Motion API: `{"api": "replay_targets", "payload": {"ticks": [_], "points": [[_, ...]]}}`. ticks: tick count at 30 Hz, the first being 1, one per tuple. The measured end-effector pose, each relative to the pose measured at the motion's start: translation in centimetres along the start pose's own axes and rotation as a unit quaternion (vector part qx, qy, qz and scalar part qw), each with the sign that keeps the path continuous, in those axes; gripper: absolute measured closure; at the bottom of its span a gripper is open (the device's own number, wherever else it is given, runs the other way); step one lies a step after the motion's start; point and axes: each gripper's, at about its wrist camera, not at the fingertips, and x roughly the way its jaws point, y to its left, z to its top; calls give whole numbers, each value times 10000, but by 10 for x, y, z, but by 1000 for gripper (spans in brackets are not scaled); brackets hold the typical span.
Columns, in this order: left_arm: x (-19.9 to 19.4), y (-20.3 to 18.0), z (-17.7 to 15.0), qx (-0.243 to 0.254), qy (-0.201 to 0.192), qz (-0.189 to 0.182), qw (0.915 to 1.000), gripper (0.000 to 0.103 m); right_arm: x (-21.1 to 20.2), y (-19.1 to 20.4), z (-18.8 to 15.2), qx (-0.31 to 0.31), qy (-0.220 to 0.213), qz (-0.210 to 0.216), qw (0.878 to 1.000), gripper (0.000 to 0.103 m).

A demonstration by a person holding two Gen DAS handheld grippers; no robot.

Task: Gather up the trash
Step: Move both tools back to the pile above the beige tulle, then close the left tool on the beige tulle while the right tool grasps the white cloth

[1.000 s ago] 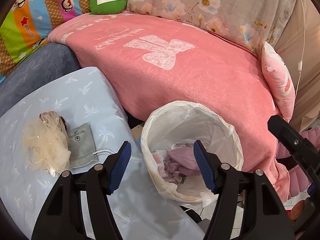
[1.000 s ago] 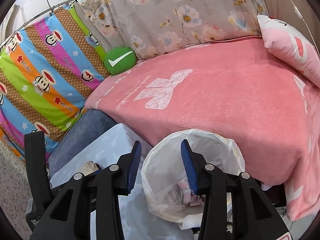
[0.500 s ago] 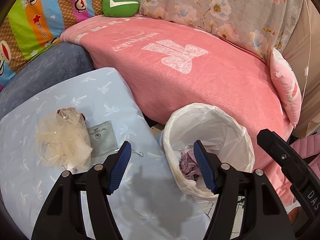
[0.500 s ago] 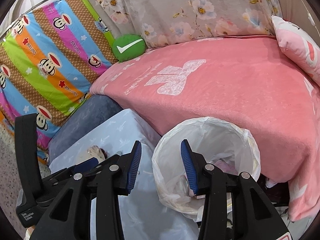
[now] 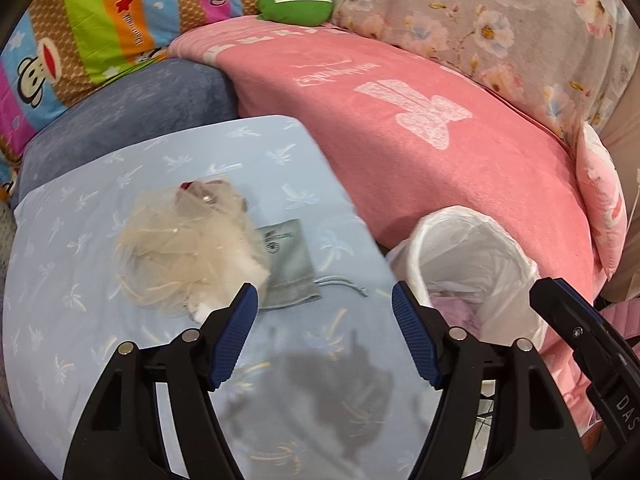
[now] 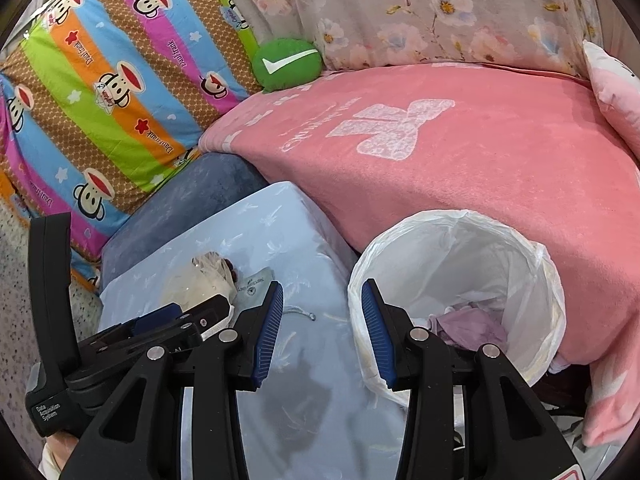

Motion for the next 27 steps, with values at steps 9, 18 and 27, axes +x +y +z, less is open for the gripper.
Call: {"api": "replay_targets", "payload": {"ticks": [9,18,27], "points": [[6,54,-8,-454,76,285,9985,26,29,35,-17,-289,302,107,9991,60],[28,90,-7,-765,280,332,9961,26,61,57,-29,-444,547,191,9973,60],[55,92,5,-779,413,98,9961,35,91,64,-26,-430,704,222,9963,60]]}}
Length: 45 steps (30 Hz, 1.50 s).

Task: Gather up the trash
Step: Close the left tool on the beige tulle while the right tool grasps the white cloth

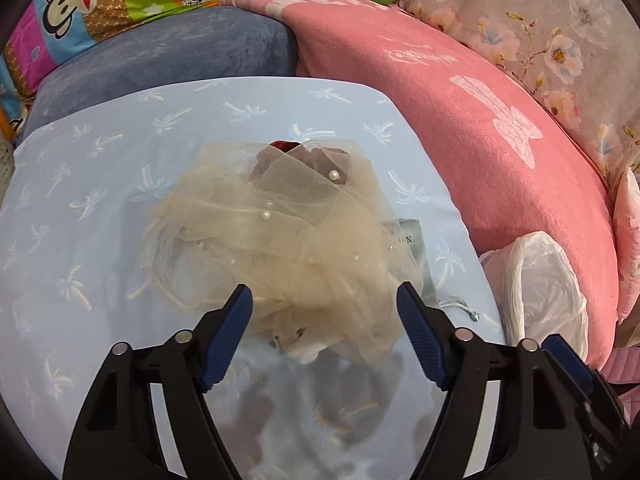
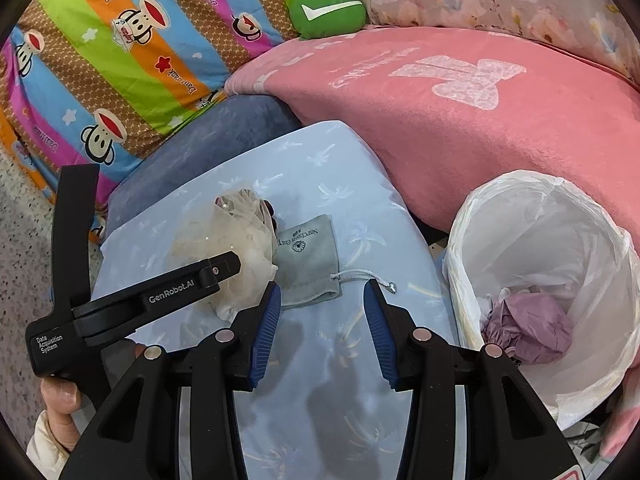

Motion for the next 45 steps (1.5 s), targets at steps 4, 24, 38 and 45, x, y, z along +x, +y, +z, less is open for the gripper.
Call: {"api": "replay_targets", "payload": {"ticks": [4,24,38,45], "points": [[10,2,4,-28,104,-166,9998,68,10,3,2,-17,71,16,10000,60],[-56,68,7,-669,-598,102,9959,99,42,52,-2,-424,310,343,9980,60],[-45,91,2,-805,-438,158,9957,99,107,71,5,-486,730,312,9957,60],[-39,85,-2,-683,-348,135,9970,99,119,73,-5,-399,894,423,9943,93]]}}
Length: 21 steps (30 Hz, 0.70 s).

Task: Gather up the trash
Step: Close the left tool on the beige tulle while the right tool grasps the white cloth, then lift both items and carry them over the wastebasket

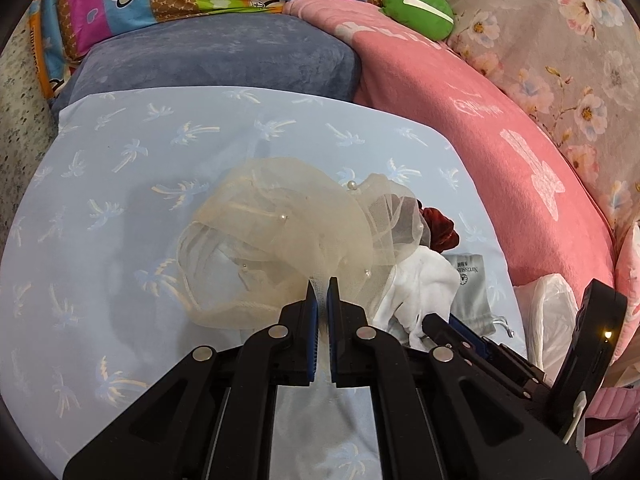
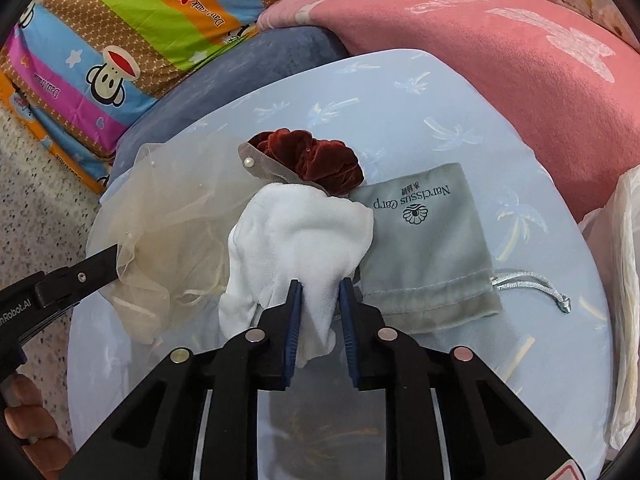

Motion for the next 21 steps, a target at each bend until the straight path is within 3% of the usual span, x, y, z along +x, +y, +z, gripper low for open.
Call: {"api": "replay_targets", "payload": {"ticks": [11,21], "points": [[-20,-18,-2,118,-142,-40,9998,99,-64,-4,-2,-6,-603,69,9982,96],[-61,-61,-1,477,-513,-273,9972,99,-138,-31,1,264,-1264,57,9916,96]]}}
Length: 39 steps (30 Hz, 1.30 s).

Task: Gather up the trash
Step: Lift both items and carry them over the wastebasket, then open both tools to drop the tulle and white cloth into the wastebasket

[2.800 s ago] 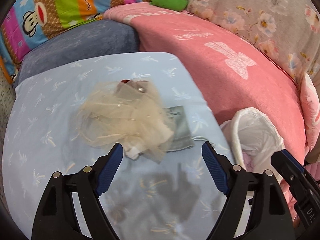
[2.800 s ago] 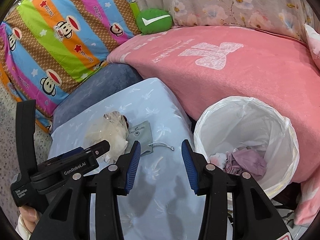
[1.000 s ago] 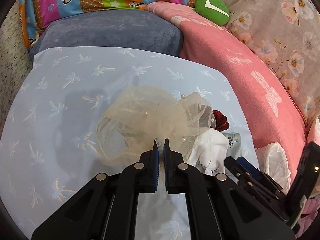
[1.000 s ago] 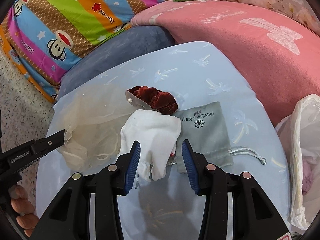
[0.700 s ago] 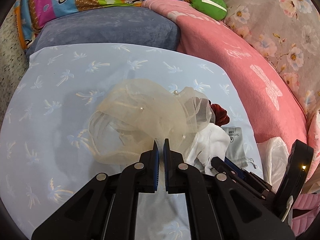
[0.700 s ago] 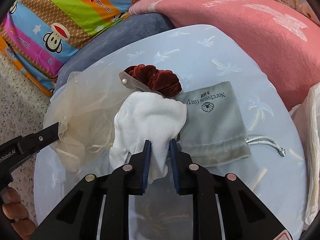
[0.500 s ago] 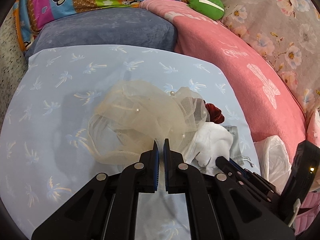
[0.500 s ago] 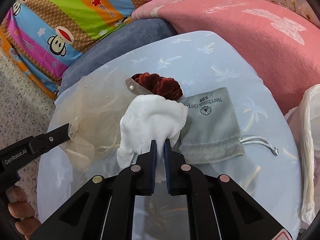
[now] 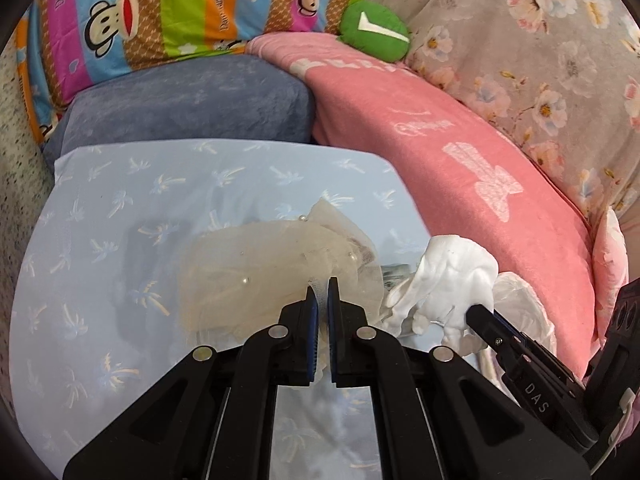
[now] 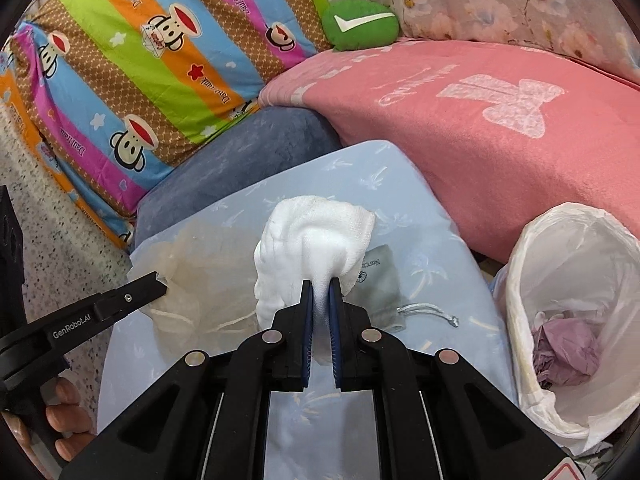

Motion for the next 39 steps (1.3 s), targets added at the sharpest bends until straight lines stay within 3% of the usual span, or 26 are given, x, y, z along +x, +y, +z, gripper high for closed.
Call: {"api": "replay_targets", "payload": {"ticks": [19,32,39], "points": [[-26,-121,-4,1026,-281,-603,9925,99,-91,-77,3,548,-708,-357,9953,96],[-10,-207,-25,1735,-40,-1140,9782,99,-139,-157,-12,1106,-993,-822,9855,96],[3,-240,-37,2029,80,-1256,9711,98,-150,-187,-21,1338,-1034,-1002,9805,96]]}}
